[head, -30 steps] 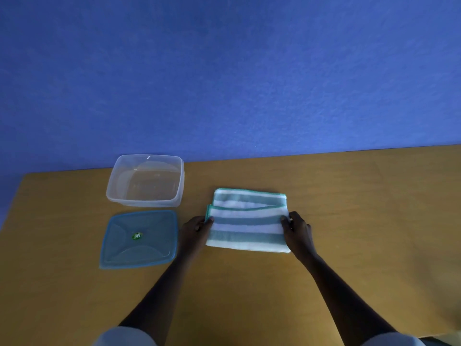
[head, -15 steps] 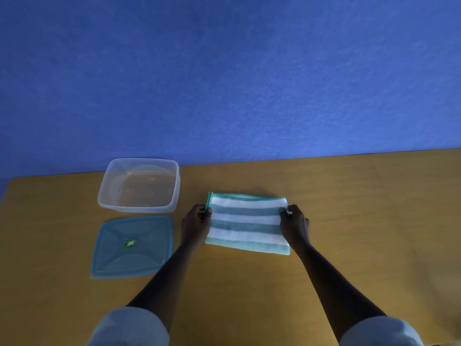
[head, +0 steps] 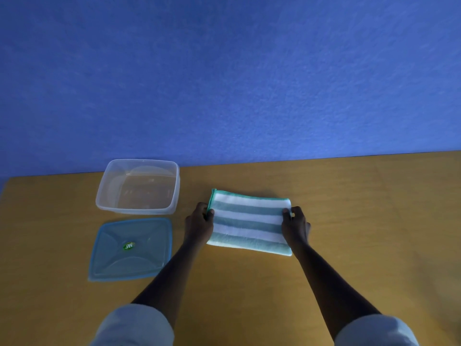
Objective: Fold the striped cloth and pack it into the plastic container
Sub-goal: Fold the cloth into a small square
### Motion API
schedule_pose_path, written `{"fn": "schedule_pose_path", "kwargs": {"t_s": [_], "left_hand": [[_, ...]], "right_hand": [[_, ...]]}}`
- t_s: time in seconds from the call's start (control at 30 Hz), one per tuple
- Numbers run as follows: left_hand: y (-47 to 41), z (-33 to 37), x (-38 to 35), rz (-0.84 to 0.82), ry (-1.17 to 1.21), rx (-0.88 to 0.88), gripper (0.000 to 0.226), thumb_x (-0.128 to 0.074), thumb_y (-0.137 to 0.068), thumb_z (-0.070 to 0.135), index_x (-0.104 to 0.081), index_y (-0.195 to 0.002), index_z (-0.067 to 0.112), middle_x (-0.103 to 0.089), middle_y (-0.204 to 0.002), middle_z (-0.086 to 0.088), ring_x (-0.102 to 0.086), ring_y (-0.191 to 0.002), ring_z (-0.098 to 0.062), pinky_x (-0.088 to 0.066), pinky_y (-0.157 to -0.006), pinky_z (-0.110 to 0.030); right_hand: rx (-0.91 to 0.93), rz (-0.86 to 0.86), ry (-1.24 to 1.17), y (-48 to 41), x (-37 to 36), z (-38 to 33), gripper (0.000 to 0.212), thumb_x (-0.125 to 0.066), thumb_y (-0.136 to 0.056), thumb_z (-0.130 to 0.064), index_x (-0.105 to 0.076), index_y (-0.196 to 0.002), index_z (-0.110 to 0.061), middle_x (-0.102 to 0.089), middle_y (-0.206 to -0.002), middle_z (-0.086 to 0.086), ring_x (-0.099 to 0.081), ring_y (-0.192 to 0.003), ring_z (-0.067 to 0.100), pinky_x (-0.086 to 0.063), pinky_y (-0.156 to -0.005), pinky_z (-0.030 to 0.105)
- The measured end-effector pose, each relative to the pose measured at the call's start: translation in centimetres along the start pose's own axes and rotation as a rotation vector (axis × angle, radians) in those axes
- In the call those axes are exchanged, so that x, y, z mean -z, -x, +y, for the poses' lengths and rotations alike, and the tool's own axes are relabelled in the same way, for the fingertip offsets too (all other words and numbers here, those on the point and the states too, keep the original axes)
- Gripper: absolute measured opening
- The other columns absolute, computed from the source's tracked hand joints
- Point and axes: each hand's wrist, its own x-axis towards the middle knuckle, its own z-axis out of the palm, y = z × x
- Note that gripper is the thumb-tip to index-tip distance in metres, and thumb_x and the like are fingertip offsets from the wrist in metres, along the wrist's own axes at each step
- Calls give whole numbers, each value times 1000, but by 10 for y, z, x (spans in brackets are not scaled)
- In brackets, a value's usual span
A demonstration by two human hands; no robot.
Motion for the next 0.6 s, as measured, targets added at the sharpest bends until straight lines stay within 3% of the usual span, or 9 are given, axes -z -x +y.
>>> {"fn": "schedule_pose_path", "kwargs": {"t_s": [0.13,0.33,0.4,0.5,0.6], "left_hand": [[0,1,-4,4,-35,20,20,-54,-99,30,-60,-109,14,-75,-99,-10,-67,-96,-36,-51,-77,-37],[8,7,3,-18,34,70,31,-65,-92,36,-61,-112,12,-73,-102,-8,-67,-99,-32,-50,-81,-35],[18,13,9,32,-37,19,38,-66,-90,38,-58,-117,12,-71,-106,-9,-65,-100,-32,-50,-82,-37],[43,26,8,167,-307,-221,38,-62,-91,34,-59,-123,14,-63,-113,-11,-59,-101,-34,-50,-81,-41],[74,43,-10,6,-311,-425,34,-55,-94,34,-60,-124,20,-59,-120,-7,-56,-108,-28,-54,-82,-39]], "right_hand": [[-52,4,31,-6,-1,1,30,-49,-101,-34,-62,-115,-12,-63,-97,13,-46,-86,24,-37,-73,34],[-73,14,101,-1,2,-1,26,-50,-100,-30,-60,-107,-8,-68,-102,18,-51,-77,25,-42,-66,35],[52,58,211,8,6,-4,19,-51,-99,-24,-55,-107,-7,-64,-105,19,-59,-82,32,-50,-66,40],[389,113,481,19,7,-5,31,-59,-93,-19,-53,-122,-10,-53,-121,16,-57,-103,35,-55,-77,47],[659,-15,569,24,-1,-14,37,-61,-90,-16,-58,-126,-18,-51,-135,11,-53,-118,33,-54,-87,50]]}}
